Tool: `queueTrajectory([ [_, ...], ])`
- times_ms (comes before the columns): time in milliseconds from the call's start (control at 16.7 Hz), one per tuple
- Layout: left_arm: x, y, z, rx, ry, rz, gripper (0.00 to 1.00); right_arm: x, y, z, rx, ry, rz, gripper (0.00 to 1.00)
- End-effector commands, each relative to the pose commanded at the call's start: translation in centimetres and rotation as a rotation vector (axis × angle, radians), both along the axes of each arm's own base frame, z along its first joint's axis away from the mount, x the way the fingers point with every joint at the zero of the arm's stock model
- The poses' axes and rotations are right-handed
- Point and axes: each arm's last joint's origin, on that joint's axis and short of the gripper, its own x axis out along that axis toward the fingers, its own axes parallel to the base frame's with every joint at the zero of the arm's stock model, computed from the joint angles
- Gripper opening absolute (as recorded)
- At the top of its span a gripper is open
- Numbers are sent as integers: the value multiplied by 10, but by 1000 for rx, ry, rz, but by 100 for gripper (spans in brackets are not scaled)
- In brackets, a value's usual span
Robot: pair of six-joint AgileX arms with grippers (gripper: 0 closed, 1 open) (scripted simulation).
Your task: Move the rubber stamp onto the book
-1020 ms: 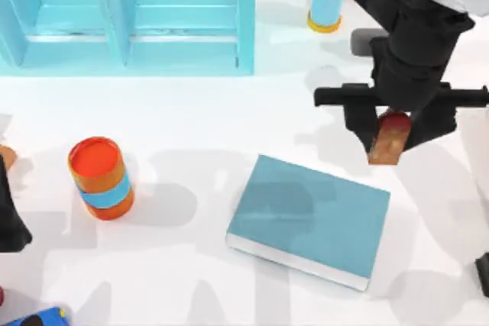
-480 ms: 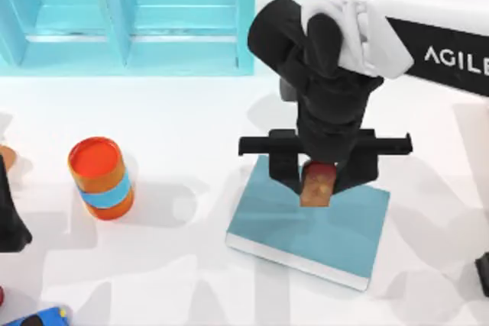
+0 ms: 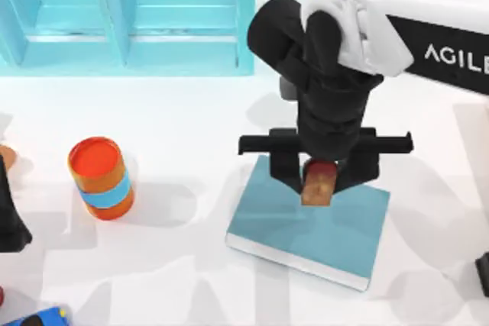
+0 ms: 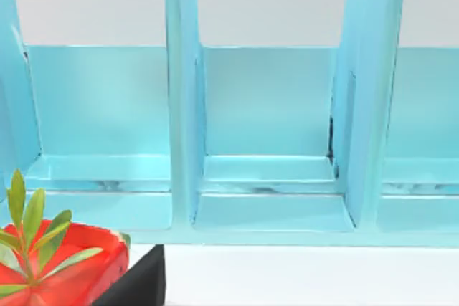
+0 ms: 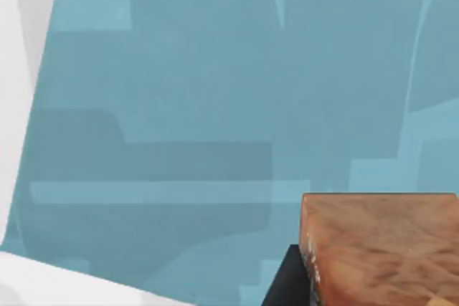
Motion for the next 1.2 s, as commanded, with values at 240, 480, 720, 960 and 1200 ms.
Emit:
queueTrajectory([
  [240,0,0,0,0,0,0,100,0,0,0,0,0,0,30],
  [480,0,0,0,0,0,0,100,0,0,0,0,0,0,60],
  [720,0,0,0,0,0,0,100,0,0,0,0,0,0,90],
  [960,0,0,0,0,0,0,100,0,0,0,0,0,0,100],
  [1200,0,0,0,0,0,0,100,0,0,0,0,0,0,100],
])
